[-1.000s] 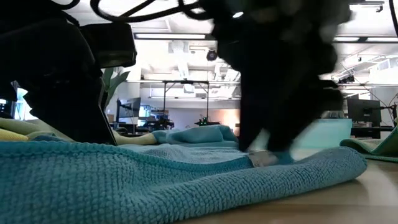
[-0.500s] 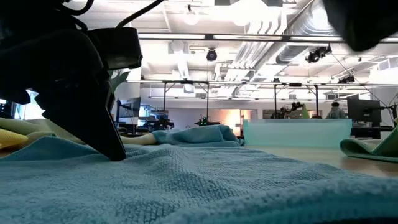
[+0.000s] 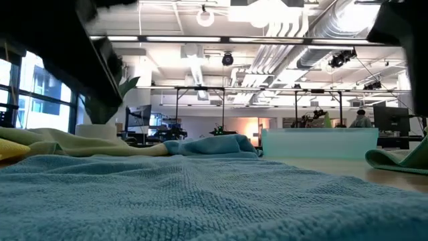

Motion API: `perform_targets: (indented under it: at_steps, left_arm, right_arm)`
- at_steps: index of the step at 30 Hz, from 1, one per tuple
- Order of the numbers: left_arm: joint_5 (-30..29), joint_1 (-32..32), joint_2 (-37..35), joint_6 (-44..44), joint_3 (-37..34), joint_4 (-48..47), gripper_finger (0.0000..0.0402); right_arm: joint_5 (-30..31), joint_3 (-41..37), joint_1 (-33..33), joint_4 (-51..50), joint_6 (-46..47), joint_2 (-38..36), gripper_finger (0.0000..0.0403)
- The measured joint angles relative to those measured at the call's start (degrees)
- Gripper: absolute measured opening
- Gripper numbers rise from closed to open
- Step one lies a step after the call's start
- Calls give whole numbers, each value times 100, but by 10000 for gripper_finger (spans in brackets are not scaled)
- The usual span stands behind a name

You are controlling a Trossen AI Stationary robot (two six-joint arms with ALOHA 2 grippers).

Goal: Fold microfiber towels
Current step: Fold the bottom blue microfiber cloth

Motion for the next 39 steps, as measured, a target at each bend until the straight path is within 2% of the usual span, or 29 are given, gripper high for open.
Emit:
perform_targets:
  at_steps: [3,5,9,13,16,19,24,27,31,36,39]
  left_arm:
    - [764,-379,-177,-161,76,183,92]
    - [906,-703,-176,-520,71,235,95]
    - [596,-1345,-111,-1039,67,371,112]
    - [-145,-1763,-18,-710,64,517,141]
    - [-457,-1818,84,-259,62,505,164]
    - [-501,-1742,239,-194,67,558,186]
    - [-685,-1764,415,409,71,925,205]
    - [-1087,-1767,545,950,70,1136,206]
    - [-1568,-1696,645,1074,70,1115,207]
    - [-1389,-1616,710,1184,69,1278,207]
    - [-1055,-1612,800,1179,73,1477,207]
  right_arm:
    - [12,0,107,-129,-434,0,188]
    - [60,0,189,-147,-821,0,188]
    - [488,-4,361,-133,-1489,26,188]
    - [933,-81,473,97,-1652,56,188]
    - [816,-459,493,854,-1586,61,188]
    - [616,-813,525,1537,-1283,65,188]
    - [1112,-851,618,1349,-1086,63,188]
    - [1048,-924,677,1277,-1193,63,188]
    - [903,-970,786,1358,-1157,63,188]
    - [1026,-998,892,1561,-1242,62,188]
    - [1089,-1118,901,1566,-1164,61,188]
